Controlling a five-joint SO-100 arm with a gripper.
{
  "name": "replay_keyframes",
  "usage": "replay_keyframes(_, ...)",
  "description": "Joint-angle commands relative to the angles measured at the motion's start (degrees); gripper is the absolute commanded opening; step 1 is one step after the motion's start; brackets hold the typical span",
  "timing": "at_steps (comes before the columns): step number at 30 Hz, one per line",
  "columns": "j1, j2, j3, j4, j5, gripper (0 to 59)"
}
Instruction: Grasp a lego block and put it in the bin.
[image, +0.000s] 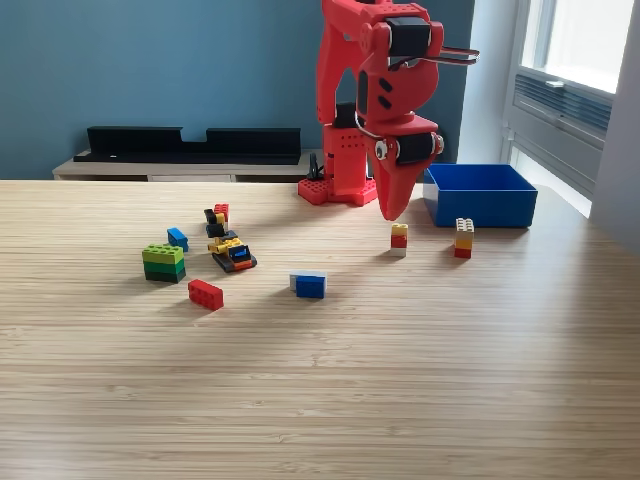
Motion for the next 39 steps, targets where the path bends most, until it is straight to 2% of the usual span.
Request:
replay_keyframes(1,0.5,5.1,-0.4,-1.4,-0.2,0.1)
replay_keyframes(20,1.9,4.4,-5.7,-2.1,-5.0,0.1)
replay_keyframes(32,7.0,4.5,-6.1,-2.0,2.5,0.1)
replay_keyframes(39,17.4,4.4,-6.9,-2.1,2.9,0.1)
